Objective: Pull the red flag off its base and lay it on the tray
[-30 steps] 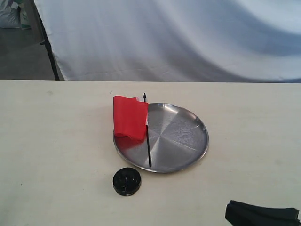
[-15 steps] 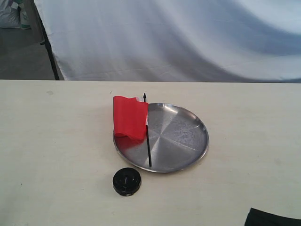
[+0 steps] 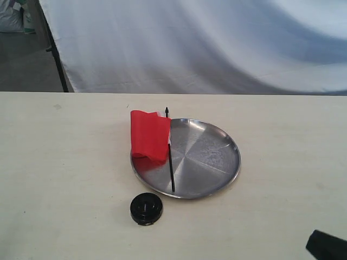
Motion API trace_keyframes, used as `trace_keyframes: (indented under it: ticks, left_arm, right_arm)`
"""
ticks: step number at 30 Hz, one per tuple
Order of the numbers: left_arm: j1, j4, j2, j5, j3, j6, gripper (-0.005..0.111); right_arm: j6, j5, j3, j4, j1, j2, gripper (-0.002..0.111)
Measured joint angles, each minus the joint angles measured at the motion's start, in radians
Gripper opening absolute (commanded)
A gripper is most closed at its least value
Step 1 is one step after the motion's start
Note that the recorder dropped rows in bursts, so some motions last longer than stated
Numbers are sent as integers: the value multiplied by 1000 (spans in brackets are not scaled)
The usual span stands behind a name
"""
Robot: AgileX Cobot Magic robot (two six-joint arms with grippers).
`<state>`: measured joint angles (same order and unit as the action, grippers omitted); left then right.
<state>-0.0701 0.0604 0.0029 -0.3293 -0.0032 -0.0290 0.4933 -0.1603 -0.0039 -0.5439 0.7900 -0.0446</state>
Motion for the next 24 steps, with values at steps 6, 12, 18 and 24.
trace_keyframes:
  ticks: [6,12,18,24]
  left_arm:
    - [0,0,0,0,0,0,0]
    - [0,0,0,0,0,0,0]
    - [0,0,0,0,0,0,0]
    - [0,0,0,0,0,0,0]
  right_arm:
    - [0,-16,0,-48,-273,39,0]
    - [-4,-77,0,-58,-428,39,0]
    - [-4,-92,0,-60,-444,39,0]
    - [-19,-102,0,-60,-444,39,0]
